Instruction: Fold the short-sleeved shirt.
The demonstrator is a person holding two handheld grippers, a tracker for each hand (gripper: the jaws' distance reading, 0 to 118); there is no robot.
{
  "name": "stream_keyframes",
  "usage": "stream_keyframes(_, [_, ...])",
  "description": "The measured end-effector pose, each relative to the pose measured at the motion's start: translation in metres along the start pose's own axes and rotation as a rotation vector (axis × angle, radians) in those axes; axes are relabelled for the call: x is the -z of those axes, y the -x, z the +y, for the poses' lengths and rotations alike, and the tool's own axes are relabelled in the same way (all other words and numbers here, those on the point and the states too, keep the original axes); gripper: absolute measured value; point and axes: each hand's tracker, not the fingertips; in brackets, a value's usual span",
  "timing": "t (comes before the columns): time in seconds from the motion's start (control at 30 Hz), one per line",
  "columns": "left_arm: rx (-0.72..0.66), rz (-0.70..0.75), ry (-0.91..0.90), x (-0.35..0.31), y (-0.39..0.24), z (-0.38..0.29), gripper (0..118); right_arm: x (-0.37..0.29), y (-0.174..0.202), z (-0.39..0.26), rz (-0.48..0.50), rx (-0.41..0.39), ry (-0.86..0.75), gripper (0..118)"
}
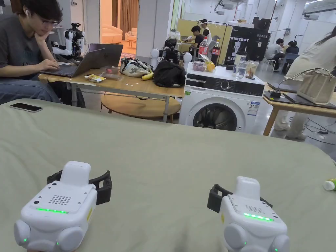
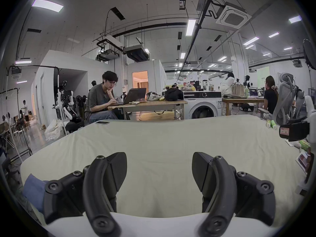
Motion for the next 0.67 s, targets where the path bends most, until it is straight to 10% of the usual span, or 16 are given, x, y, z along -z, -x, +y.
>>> stream_keyframes(0.67, [0.013,0.000,-0.022,-0.002,0.000,0.002,79,-0.003,-0.007,-0.013,-0.007,-0.019,-0.155,86])
